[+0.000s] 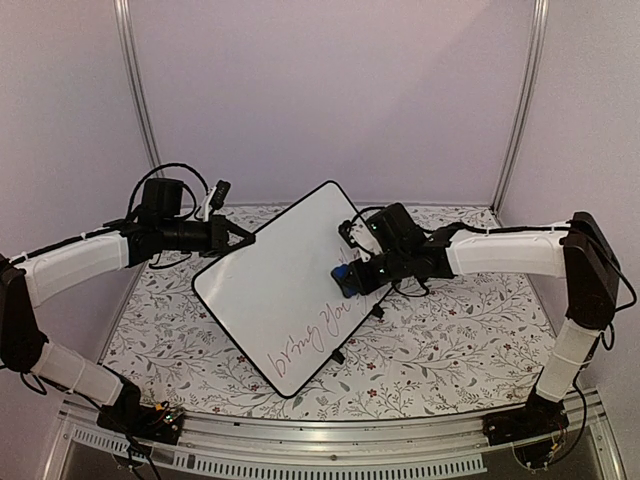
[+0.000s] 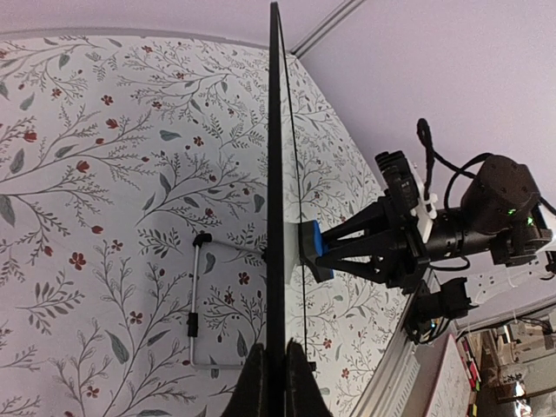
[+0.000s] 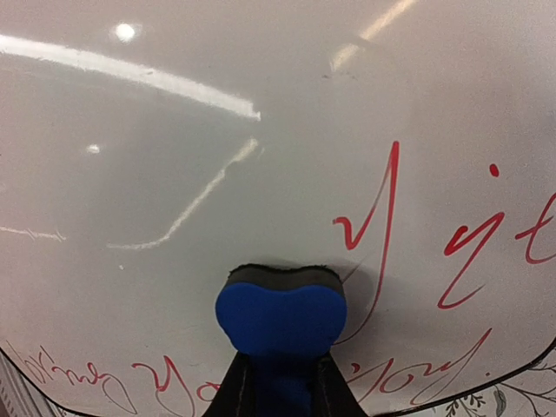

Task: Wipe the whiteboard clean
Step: Erase the whiteboard at the center of the board.

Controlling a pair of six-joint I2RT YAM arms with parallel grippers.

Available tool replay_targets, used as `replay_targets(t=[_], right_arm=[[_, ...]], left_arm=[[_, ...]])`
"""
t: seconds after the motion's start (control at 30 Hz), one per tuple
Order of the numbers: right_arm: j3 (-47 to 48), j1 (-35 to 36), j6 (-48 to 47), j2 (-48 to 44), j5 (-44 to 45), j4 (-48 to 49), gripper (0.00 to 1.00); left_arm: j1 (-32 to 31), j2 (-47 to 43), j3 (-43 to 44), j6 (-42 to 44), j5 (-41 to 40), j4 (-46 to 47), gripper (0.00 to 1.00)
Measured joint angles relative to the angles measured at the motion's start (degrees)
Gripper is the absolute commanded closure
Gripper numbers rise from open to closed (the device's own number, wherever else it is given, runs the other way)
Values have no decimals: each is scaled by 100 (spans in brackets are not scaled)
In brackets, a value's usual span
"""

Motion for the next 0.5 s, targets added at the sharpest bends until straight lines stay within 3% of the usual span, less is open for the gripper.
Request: replay_targets(t=[0.5], right_arm=[[-201, 153, 44, -177, 133, -490, 95]], left_arm=[[0, 0, 0, 7, 26, 17, 100]])
